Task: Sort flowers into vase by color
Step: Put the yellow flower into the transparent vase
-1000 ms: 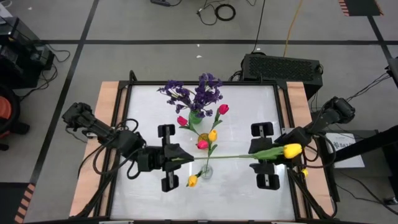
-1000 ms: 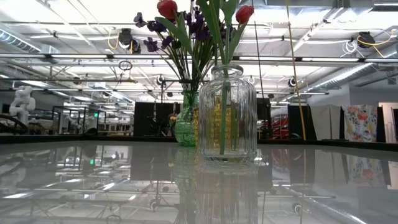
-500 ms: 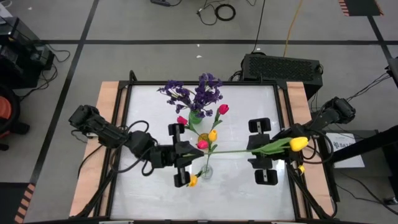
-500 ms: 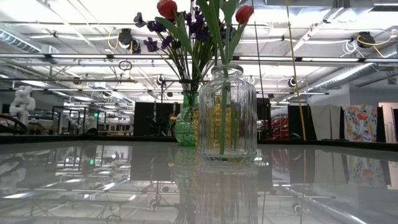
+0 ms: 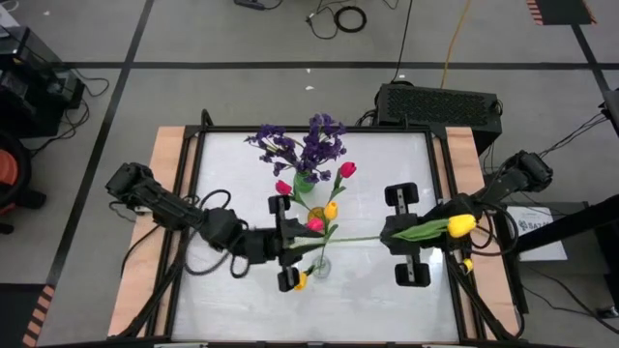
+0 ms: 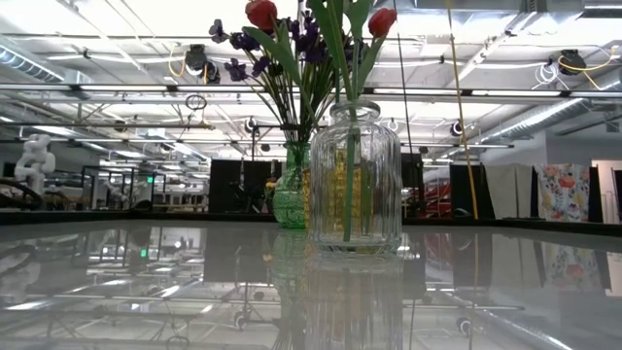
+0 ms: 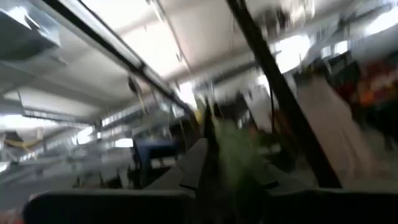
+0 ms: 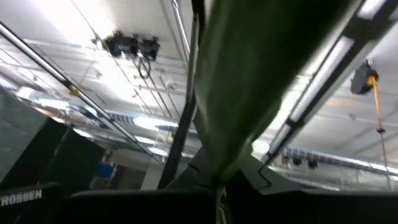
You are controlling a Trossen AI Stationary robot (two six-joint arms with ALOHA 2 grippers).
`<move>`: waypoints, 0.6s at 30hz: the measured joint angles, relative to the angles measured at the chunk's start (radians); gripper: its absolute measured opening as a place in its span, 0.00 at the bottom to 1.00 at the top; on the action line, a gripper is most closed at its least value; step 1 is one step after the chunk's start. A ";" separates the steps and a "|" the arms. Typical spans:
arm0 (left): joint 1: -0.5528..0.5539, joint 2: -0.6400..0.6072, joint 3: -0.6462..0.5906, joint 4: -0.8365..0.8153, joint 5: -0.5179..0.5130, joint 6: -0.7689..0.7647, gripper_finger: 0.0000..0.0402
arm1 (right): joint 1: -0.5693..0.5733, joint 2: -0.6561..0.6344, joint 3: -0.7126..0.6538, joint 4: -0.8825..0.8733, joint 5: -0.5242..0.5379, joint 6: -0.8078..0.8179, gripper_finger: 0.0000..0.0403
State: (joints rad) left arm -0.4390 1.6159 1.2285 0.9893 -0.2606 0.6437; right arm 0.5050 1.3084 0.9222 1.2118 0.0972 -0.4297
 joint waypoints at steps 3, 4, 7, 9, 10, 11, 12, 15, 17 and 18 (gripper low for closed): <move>-0.030 -0.035 0.000 -0.153 -0.099 0.012 0.28 | 0.018 -0.016 0.000 -0.047 0.056 -0.002 0.01; -0.044 -0.048 0.000 -0.188 -0.147 0.010 0.34 | 0.025 -0.027 0.000 -0.063 0.077 -0.003 0.01; -0.099 -0.092 0.000 -0.286 -0.305 0.002 0.52 | 0.044 -0.065 0.001 -0.115 0.124 0.005 0.01; -0.141 -0.114 0.000 -0.352 -0.408 0.001 0.63 | 0.057 -0.095 0.002 -0.173 0.164 0.025 0.01; -0.162 -0.123 0.000 -0.376 -0.466 -0.003 0.68 | 0.065 -0.113 0.002 -0.211 0.190 0.043 0.01; -0.188 -0.133 0.000 -0.399 -0.527 -0.009 0.71 | 0.073 -0.134 0.002 -0.257 0.212 0.064 0.01; -0.217 -0.143 0.000 -0.423 -0.590 -0.014 0.74 | 0.080 -0.159 0.002 -0.307 0.234 0.089 0.01; -0.288 -0.158 0.001 -0.528 -0.748 -0.097 0.78 | 0.111 -0.234 0.002 -0.498 0.296 0.184 0.01; -0.323 -0.159 0.001 -0.652 -0.813 -0.208 0.78 | 0.129 -0.275 0.002 -0.638 0.307 0.227 0.01; -0.335 -0.157 0.000 -0.712 -0.819 -0.276 0.78 | 0.138 -0.291 0.002 -0.701 0.321 0.229 0.01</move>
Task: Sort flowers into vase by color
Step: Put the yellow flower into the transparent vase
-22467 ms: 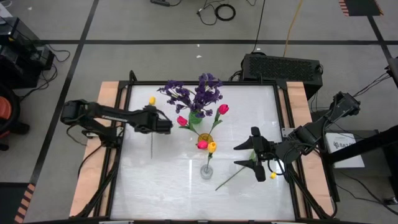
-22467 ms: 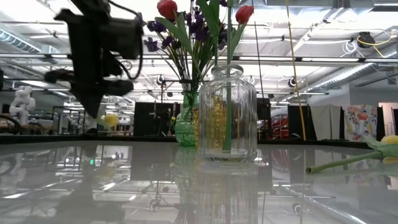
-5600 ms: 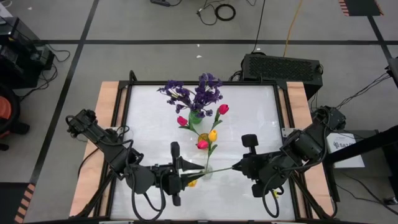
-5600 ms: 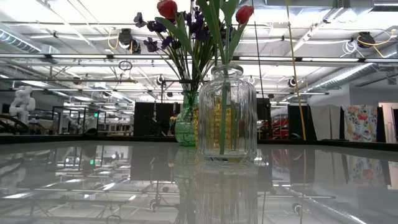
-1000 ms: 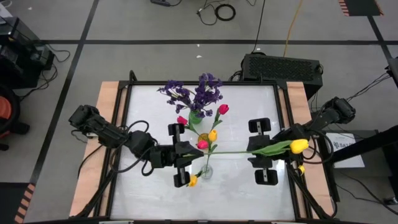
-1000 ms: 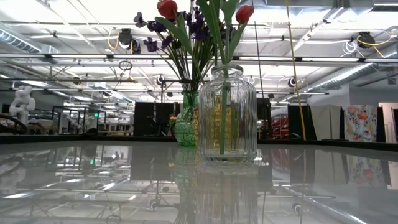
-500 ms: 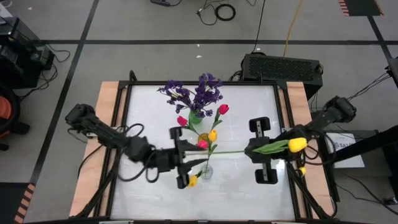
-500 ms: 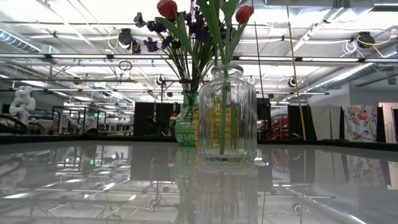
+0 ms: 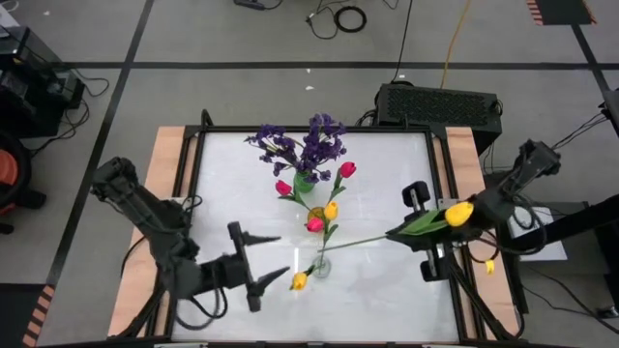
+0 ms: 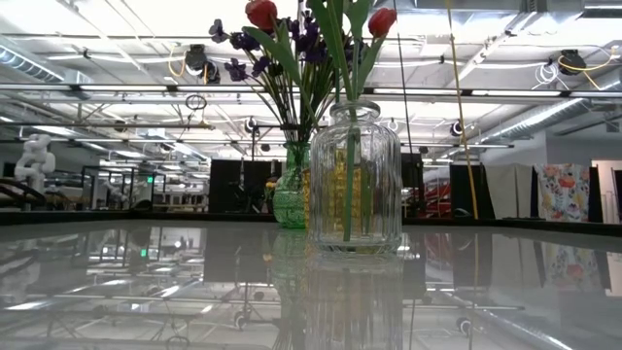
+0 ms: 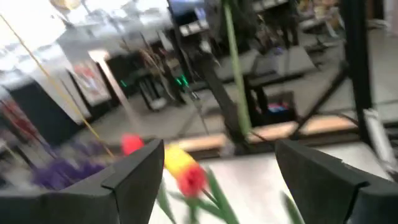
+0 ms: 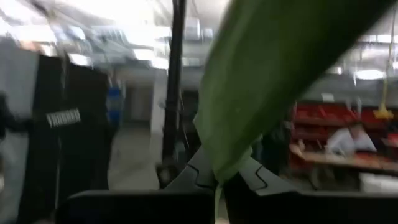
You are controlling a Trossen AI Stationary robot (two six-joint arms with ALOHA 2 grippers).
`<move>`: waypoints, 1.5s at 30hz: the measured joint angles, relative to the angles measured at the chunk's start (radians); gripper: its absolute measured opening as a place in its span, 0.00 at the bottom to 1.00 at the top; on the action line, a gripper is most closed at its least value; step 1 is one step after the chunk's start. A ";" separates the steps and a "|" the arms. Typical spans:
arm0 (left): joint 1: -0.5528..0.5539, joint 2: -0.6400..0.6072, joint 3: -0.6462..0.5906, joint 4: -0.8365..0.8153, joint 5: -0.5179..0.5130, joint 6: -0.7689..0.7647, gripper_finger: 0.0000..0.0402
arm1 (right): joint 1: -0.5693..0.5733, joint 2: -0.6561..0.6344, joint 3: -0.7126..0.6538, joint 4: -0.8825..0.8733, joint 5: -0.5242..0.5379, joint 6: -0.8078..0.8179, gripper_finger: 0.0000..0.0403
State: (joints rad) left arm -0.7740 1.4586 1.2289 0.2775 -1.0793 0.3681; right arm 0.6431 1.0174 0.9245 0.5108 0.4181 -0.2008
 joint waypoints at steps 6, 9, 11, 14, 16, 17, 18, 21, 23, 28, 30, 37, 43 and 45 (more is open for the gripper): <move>-0.019 0.009 0.000 -0.338 0.162 -0.439 0.78 | 0.034 -0.045 0.000 -0.239 0.086 0.069 0.01; -0.023 0.017 0.000 -0.458 0.162 -0.572 0.76 | 0.033 -0.028 0.000 -0.331 0.086 0.134 0.01; -0.028 0.018 0.000 -0.530 0.161 -0.642 0.74 | 0.033 -0.002 0.000 -0.358 0.104 0.159 0.01; -0.028 0.021 0.000 -0.636 0.162 -0.758 0.71 | 0.033 0.030 0.000 -0.360 0.133 0.164 0.01; -0.025 0.034 -0.001 -0.689 0.160 -0.828 0.69 | 0.033 0.048 0.000 -0.358 0.135 0.177 0.01; -0.024 0.042 -0.005 -0.701 0.163 -0.850 0.69 | 0.032 0.060 0.000 -0.357 0.136 0.186 0.01; -0.025 0.052 -0.016 -0.703 0.177 -0.864 0.69 | 0.030 0.074 0.000 -0.357 0.136 0.196 0.01; -0.028 0.077 -0.063 -0.663 0.225 -0.898 0.68 | 0.023 0.120 0.000 -0.358 0.137 0.231 0.01; -0.027 0.096 -0.100 -0.611 0.236 -0.911 0.68 | 0.023 0.149 0.000 -0.355 0.162 0.251 0.01; -0.027 0.144 -0.183 -0.420 0.266 -0.912 0.68 | 0.023 0.233 0.000 -0.353 0.217 0.303 0.01; -0.027 0.163 -0.207 -0.366 0.284 -0.912 0.68 | 0.018 0.256 0.000 -0.343 0.222 0.316 0.01; -0.016 0.207 -0.219 -0.312 0.296 -0.911 0.68 | -0.022 0.308 0.000 -0.338 0.233 0.381 0.01; -0.016 0.209 -0.219 -0.301 0.298 -0.904 0.68 | -0.034 0.324 0.000 -0.329 0.230 0.399 0.01; -0.016 0.209 -0.219 -0.301 0.298 -0.904 0.68 | -0.034 0.324 0.000 -0.309 0.225 0.398 0.01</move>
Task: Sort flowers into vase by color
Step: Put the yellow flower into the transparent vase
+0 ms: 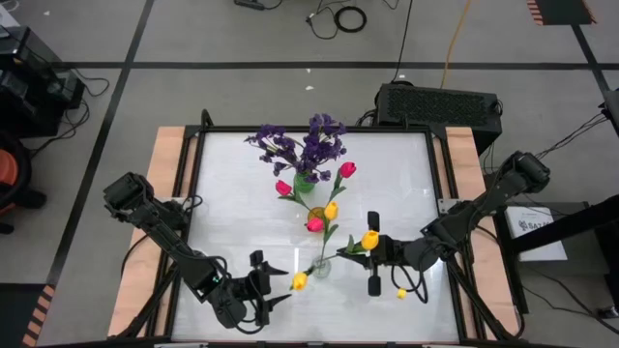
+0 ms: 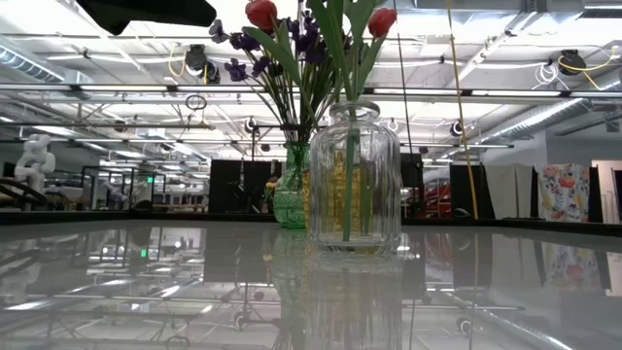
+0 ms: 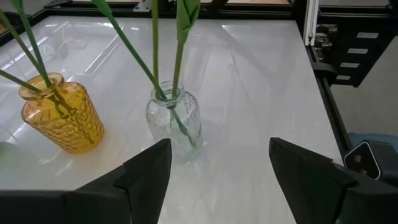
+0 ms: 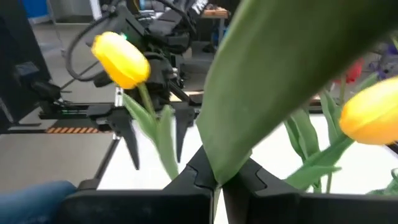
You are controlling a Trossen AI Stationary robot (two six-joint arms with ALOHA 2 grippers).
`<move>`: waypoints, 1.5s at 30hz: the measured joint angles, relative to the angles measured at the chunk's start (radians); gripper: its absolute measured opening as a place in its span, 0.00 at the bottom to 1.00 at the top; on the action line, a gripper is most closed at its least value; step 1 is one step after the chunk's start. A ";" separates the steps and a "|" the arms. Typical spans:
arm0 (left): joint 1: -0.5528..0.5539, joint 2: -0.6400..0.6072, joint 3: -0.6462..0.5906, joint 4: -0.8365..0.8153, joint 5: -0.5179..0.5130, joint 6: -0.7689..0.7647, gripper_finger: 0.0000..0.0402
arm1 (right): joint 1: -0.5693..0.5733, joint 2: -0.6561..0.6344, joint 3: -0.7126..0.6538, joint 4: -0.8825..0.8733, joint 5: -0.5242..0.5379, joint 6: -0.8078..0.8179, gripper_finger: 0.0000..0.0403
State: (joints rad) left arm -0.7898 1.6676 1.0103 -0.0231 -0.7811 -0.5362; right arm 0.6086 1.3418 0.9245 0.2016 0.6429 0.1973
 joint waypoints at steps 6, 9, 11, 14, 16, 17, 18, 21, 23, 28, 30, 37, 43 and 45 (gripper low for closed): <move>0.000 0.000 0.000 -0.001 0.000 -0.001 0.68 | 0.010 -0.029 0.000 0.005 -0.021 -0.014 0.01; 0.000 0.000 0.000 0.000 0.000 -0.001 0.68 | 0.015 -0.030 0.000 0.001 -0.022 -0.014 0.01; 0.000 0.000 0.000 -0.001 0.000 -0.001 0.68 | 0.016 -0.030 0.000 -0.023 -0.023 0.000 0.01; 0.000 0.000 0.000 -0.001 0.000 -0.001 0.68 | 0.015 -0.030 0.000 -0.068 -0.023 0.028 0.01; 0.000 0.000 0.000 0.000 0.000 -0.001 0.68 | 0.015 -0.030 0.000 -0.073 -0.023 0.035 0.01; 0.000 0.000 0.000 0.000 0.000 -0.001 0.68 | 0.015 -0.030 0.000 -0.072 -0.023 0.035 0.01; 0.000 0.000 0.000 -0.001 0.000 -0.001 0.68 | 0.015 -0.030 0.000 -0.071 -0.023 0.035 0.01; 0.000 0.000 0.000 -0.001 0.000 -0.001 0.68 | 0.015 -0.030 0.000 -0.072 -0.023 0.039 0.01; 0.000 0.000 0.000 -0.001 0.000 -0.001 0.68 | 0.014 -0.025 0.000 -0.070 -0.023 0.045 0.01; 0.002 0.000 0.000 -0.001 0.000 -0.001 0.68 | 0.003 0.015 0.000 -0.056 -0.020 0.045 0.01; 0.003 0.000 0.000 -0.001 0.000 -0.001 0.68 | -0.002 0.030 0.000 -0.045 -0.020 0.044 0.01; 0.003 0.000 0.000 -0.001 0.000 0.000 0.68 | -0.007 0.042 0.000 -0.046 -0.021 0.053 0.01; 0.004 0.000 0.000 -0.002 0.000 0.000 0.68 | -0.007 0.042 0.000 -0.048 -0.047 0.082 0.01; 0.004 0.000 0.000 -0.002 0.000 0.000 0.68 | -0.007 0.042 0.000 -0.048 -0.046 0.084 0.02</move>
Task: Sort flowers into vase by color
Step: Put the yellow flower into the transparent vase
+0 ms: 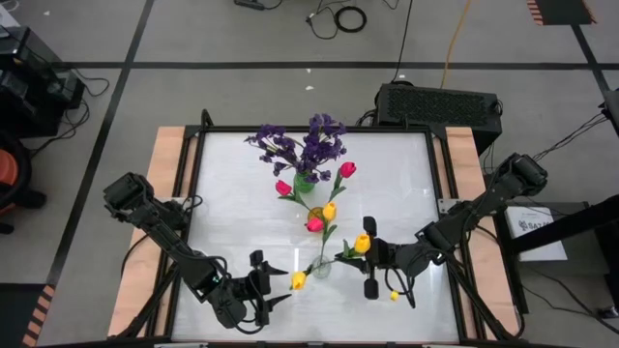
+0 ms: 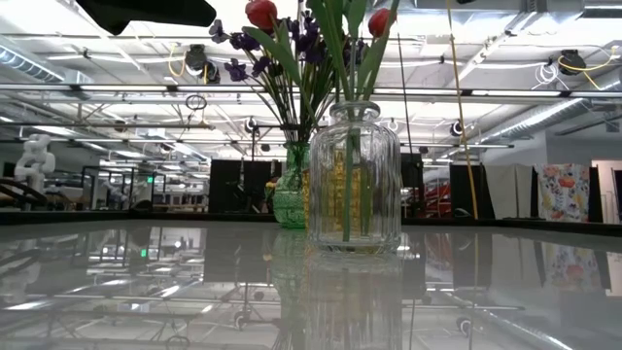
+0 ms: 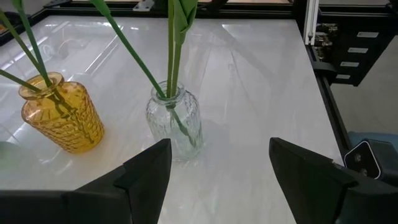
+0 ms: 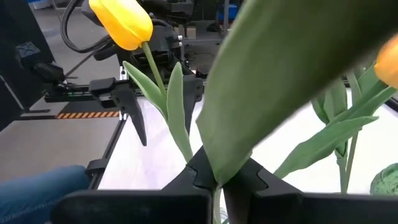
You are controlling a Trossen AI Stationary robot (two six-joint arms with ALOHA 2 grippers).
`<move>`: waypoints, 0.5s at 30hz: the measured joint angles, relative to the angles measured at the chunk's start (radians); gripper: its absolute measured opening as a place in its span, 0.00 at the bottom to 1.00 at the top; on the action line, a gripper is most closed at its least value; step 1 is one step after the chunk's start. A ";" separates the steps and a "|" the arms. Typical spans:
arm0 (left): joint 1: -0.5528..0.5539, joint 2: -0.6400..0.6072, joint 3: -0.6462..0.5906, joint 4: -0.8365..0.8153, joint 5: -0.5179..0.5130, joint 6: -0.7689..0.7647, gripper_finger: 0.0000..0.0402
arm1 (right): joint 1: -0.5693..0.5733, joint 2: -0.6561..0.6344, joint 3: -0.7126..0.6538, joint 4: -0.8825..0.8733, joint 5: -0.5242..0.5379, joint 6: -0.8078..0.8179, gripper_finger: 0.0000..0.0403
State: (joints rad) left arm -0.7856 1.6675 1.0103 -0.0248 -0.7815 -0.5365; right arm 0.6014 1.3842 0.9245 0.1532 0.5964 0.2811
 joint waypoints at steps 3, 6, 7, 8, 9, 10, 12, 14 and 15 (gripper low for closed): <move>0.000 0.000 0.000 0.000 0.000 0.000 0.68 | 0.000 0.000 0.000 -0.003 0.000 0.020 0.06; 0.000 0.000 0.000 0.001 -0.005 0.000 0.68 | 0.000 0.000 0.000 -0.017 0.000 0.036 0.14; 0.000 0.000 0.000 0.001 -0.009 0.000 0.68 | 0.000 0.000 0.000 -0.022 0.000 0.042 0.17; 0.000 0.000 0.000 0.001 -0.016 0.000 0.68 | 0.000 0.000 0.000 -0.024 -0.002 0.046 0.21; 0.000 0.000 0.000 0.001 -0.023 0.000 0.68 | 0.000 0.000 0.000 -0.024 -0.011 0.051 0.24; 0.000 0.000 0.000 0.001 -0.030 0.000 0.68 | 0.000 0.000 0.000 -0.024 -0.024 0.058 0.27; 0.000 0.000 0.000 0.001 -0.033 0.000 0.68 | 0.000 0.000 0.000 -0.023 -0.028 0.076 0.34; 0.000 0.000 0.000 0.001 -0.034 0.001 0.68 | 0.000 0.000 0.000 -0.024 -0.029 0.077 0.41; 0.000 0.000 0.000 0.001 -0.034 0.001 0.68 | 0.000 0.000 0.000 -0.024 -0.030 0.077 0.44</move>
State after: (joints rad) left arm -0.7856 1.6672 1.0103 -0.0238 -0.8158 -0.5353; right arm 0.6014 1.3842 0.9245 0.1295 0.5662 0.3584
